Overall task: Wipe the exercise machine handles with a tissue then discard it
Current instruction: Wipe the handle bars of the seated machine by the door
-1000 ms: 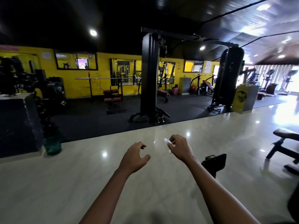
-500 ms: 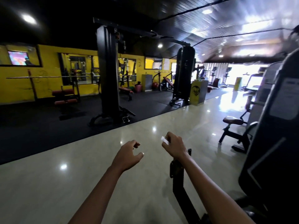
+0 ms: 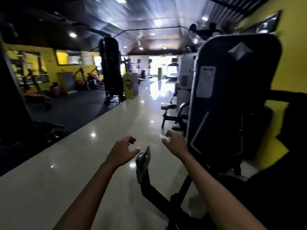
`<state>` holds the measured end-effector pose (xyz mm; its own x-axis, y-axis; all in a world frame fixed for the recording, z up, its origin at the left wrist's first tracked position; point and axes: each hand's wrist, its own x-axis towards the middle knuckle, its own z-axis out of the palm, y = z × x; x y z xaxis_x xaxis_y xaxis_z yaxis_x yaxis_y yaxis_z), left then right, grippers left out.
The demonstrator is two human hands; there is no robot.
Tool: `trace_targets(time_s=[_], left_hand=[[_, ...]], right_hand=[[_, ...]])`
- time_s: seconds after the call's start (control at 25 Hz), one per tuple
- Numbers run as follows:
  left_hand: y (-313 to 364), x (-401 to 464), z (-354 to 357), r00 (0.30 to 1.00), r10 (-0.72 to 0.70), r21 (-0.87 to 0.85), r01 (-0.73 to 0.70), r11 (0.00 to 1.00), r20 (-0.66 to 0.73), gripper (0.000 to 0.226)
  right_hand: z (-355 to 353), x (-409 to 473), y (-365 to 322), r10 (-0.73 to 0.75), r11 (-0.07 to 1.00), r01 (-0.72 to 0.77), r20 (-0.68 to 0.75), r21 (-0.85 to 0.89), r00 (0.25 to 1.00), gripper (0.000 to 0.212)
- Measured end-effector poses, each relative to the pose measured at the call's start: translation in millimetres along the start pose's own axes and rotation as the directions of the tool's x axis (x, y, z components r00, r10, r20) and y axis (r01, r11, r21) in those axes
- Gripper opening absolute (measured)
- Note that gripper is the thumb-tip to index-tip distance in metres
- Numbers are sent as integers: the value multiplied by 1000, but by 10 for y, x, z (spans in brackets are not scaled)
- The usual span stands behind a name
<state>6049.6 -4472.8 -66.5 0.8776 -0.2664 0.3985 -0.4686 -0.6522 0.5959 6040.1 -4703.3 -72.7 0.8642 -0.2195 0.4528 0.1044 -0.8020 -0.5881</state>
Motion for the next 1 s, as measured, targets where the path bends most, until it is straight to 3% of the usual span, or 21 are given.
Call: trace_targets(time_s=[0.4, 0.68, 0.84, 1.0], left_hand=[[205, 768, 880, 959, 203, -128, -180, 975, 196, 36], [498, 1148, 1714, 891, 341, -231, -279, 932, 301, 30], [751, 1443, 2121, 785, 505, -347, -390, 853, 359, 23], [1022, 1793, 2395, 638, 656, -444, -490, 750, 404, 31]], right_hand=[[-612, 204, 816, 265, 954, -284, -175, -92, 948, 19], [-857, 27, 1436, 439, 868, -483, -272, -120, 856, 17], [-1101, -46, 1645, 525, 771, -619, -399, -151, 751, 19], [-1198, -193, 1706, 595, 664, -742, -535, -92, 599, 26]])
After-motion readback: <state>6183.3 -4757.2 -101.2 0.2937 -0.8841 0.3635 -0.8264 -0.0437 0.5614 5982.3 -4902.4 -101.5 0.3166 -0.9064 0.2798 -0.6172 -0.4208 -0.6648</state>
